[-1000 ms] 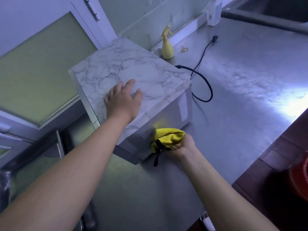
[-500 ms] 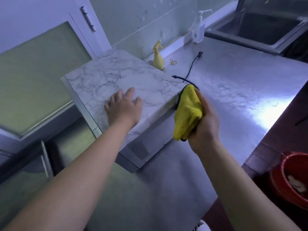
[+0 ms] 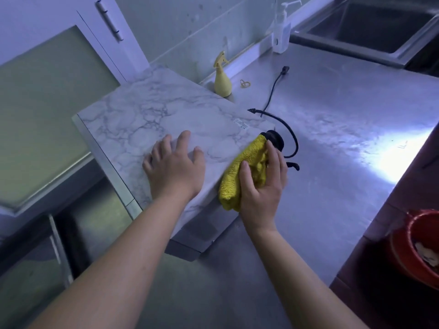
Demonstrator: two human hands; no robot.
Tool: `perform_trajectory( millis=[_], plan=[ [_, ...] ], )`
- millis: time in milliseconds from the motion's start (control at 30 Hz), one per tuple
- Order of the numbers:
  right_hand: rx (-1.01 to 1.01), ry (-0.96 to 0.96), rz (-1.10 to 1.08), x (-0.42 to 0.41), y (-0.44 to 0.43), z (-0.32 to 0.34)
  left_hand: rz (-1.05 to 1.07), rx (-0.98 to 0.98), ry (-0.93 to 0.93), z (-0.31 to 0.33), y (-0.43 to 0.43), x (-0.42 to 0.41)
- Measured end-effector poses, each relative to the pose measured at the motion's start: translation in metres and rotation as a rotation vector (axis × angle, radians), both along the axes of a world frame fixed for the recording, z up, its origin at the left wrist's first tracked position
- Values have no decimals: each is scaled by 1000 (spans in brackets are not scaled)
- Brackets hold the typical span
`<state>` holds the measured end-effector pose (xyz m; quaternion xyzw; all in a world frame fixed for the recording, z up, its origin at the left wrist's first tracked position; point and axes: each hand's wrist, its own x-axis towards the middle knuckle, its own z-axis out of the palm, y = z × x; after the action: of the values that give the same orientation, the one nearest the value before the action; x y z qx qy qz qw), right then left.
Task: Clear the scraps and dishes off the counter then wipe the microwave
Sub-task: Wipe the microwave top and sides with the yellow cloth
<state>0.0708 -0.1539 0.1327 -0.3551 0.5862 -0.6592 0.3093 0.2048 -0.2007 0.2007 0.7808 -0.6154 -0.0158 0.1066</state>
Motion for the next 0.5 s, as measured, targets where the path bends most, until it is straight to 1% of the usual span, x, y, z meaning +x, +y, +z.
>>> perform_trajectory(
  millis=[67, 133, 200, 333, 500],
  plan=[
    [68, 216, -51, 1, -6, 3, -4, 5, -5, 0, 1, 0],
    [87, 391, -99, 2, -10, 6, -9, 0, -15, 0, 1, 0],
    [69, 476, -123, 4, -11, 7, -5, -1, -15, 0, 1, 0],
    [33, 376, -14, 15, -19, 11, 5, 0, -2, 1, 0, -2],
    [21, 367, -35, 27, -28, 15, 3, -23, 0, -1, 1, -1]
  ],
)
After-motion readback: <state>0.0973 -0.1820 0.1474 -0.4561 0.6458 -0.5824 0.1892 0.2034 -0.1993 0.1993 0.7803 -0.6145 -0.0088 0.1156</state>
